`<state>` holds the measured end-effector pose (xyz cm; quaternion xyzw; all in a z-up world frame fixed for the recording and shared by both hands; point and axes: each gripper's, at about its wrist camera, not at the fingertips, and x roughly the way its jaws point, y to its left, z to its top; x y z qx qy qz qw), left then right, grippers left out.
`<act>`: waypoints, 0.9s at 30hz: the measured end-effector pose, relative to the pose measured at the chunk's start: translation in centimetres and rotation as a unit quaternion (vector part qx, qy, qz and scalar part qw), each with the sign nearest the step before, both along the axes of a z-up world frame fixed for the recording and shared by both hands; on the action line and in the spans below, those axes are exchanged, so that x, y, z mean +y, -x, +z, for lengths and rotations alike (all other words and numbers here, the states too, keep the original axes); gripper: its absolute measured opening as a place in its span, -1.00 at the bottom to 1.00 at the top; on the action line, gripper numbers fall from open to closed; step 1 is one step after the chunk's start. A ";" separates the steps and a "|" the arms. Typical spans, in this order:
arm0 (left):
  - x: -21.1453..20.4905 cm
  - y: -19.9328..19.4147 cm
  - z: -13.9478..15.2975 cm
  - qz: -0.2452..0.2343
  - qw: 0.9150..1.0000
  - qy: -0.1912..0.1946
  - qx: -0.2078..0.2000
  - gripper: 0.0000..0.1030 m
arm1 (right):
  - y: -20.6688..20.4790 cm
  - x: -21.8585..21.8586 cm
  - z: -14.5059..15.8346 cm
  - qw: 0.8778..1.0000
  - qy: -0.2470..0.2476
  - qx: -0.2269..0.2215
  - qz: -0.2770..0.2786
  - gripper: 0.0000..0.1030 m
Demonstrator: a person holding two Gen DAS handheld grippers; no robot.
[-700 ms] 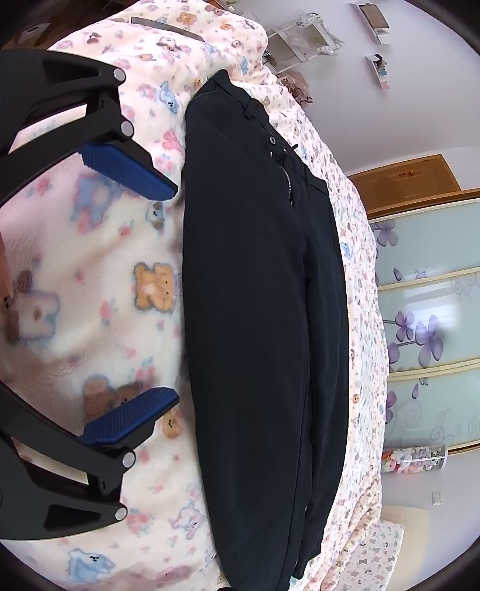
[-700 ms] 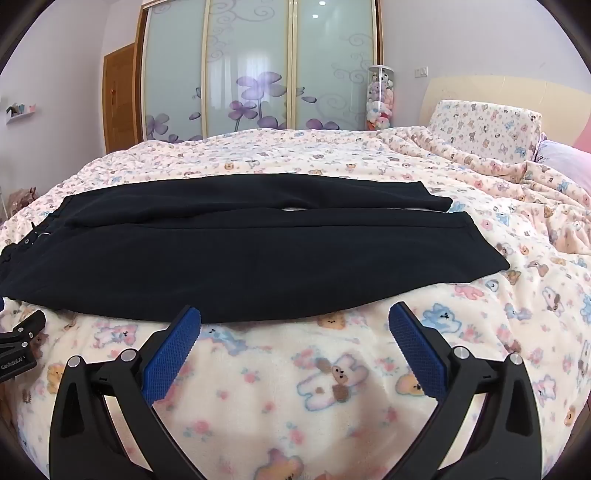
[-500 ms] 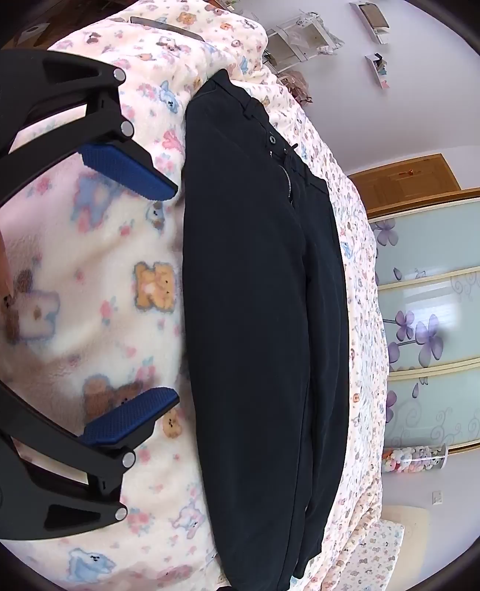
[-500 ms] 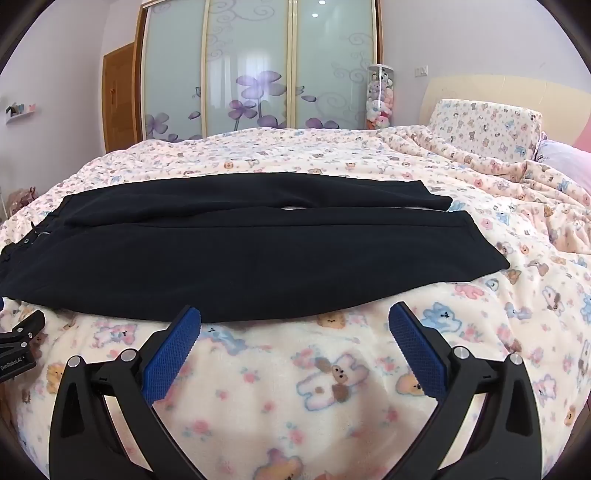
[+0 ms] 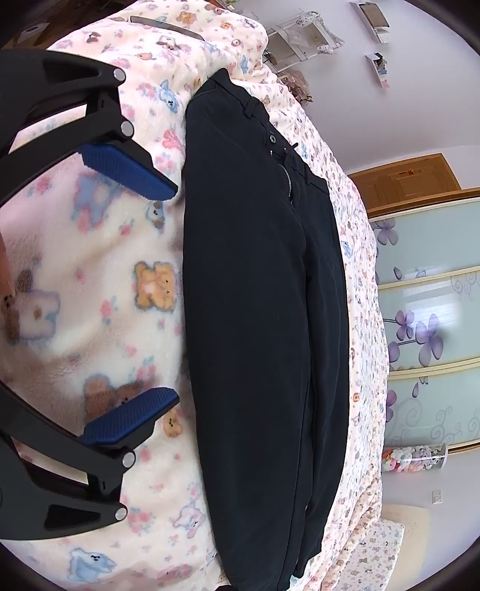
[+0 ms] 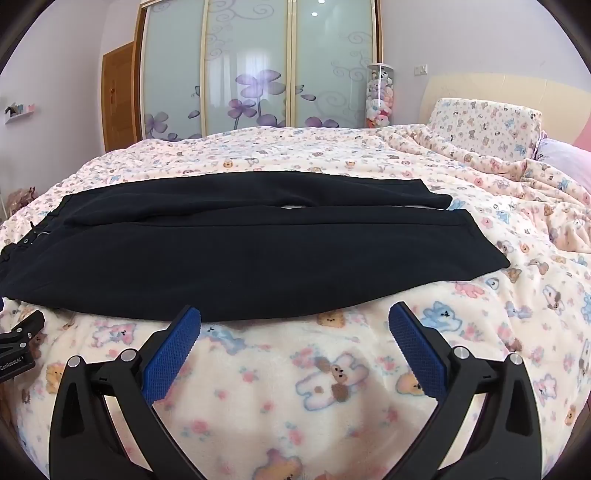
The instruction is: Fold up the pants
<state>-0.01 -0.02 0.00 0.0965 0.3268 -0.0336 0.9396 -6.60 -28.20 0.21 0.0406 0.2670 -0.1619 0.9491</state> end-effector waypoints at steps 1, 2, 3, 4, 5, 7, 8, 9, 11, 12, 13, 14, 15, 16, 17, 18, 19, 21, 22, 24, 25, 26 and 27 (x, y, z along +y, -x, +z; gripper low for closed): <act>0.0 0.0 0.0 0.000 1.000 0.000 0.000 0.97 | 0.0 0.0 0.0 1.000 0.000 0.000 0.000 0.97; 0.0 0.0 0.0 0.001 1.000 0.000 0.000 0.97 | 0.0 0.0 0.0 1.000 0.000 0.000 0.000 0.97; 0.0 0.0 0.0 0.000 1.000 0.000 0.000 0.97 | 0.0 0.0 0.0 1.000 0.000 0.000 0.000 0.97; 0.0 0.0 0.0 0.000 1.000 0.000 0.000 0.97 | 0.0 0.0 0.0 1.000 0.000 0.000 0.000 0.97; 0.0 0.0 0.0 0.000 1.000 0.000 0.000 0.97 | 0.0 -0.1 0.0 1.000 0.000 0.000 0.000 0.97; 0.0 0.0 0.0 0.000 1.000 -0.001 0.000 0.97 | 0.0 -0.1 0.0 1.000 0.000 0.000 0.000 0.97; 0.0 0.0 0.0 0.000 1.000 -0.001 0.000 0.97 | 0.0 -0.1 0.0 1.000 0.000 0.000 0.000 0.97; 0.0 0.0 0.0 0.000 1.000 0.000 0.000 0.97 | 0.0 -0.1 0.0 1.000 -0.001 0.000 0.000 0.97; 0.0 0.0 0.0 0.000 1.000 0.000 0.000 0.97 | 0.0 -0.1 0.0 1.000 0.000 0.001 0.000 0.97; 0.0 0.0 0.0 0.001 1.000 -0.001 -0.001 0.97 | 0.0 -0.1 0.0 1.000 -0.001 0.001 -0.001 0.97; 0.0 0.0 0.0 0.000 1.000 -0.001 0.000 0.97 | 0.0 -0.1 0.0 1.000 -0.001 0.001 0.000 0.97; 0.0 0.0 0.0 0.001 1.000 0.000 0.000 0.97 | 0.0 -0.2 0.0 1.000 -0.001 0.001 0.000 0.97; 0.0 0.0 0.0 0.001 1.000 0.000 0.000 0.97 | 0.0 -0.2 0.0 1.000 -0.001 0.001 -0.001 0.97; 0.0 0.0 0.0 0.001 1.000 -0.001 0.000 0.97 | 0.0 -0.2 0.0 1.000 0.000 0.001 0.000 0.97; 0.0 0.0 0.0 0.001 1.000 -0.001 0.000 0.97 | 0.0 -0.2 0.0 1.000 -0.001 0.001 0.000 0.97; 0.0 0.0 0.0 0.001 1.000 -0.001 0.000 0.97 | 0.0 -0.2 -0.1 1.000 -0.001 0.001 0.000 0.97; 0.0 0.0 0.0 0.000 1.000 -0.001 0.000 0.97 | 0.0 -0.2 -0.1 1.000 -0.001 0.001 0.000 0.97; 0.0 0.0 0.0 0.000 1.000 -0.001 0.000 0.97 | 0.0 -0.3 -0.1 1.000 -0.002 0.001 0.000 0.97; 0.0 0.0 0.0 0.000 1.000 -0.001 0.000 0.97 | 0.0 -0.3 -0.1 1.000 -0.002 0.001 0.000 0.97; 0.0 0.0 0.0 0.000 1.000 -0.001 0.000 0.97 | 0.0 -0.3 -0.1 1.000 -0.002 0.001 0.000 0.97; 0.0 0.0 0.0 0.000 1.000 -0.001 0.000 0.97 | 0.0 -0.3 -0.1 1.000 -0.002 0.001 0.000 0.97; 0.0 0.0 0.0 0.000 1.000 -0.001 0.000 0.97 | 0.0 -0.3 -0.1 1.000 -0.002 0.001 0.000 0.97; 0.0 0.0 0.0 0.000 1.000 -0.001 0.000 0.97 | 0.0 -0.3 -0.1 1.000 -0.002 0.001 0.000 0.97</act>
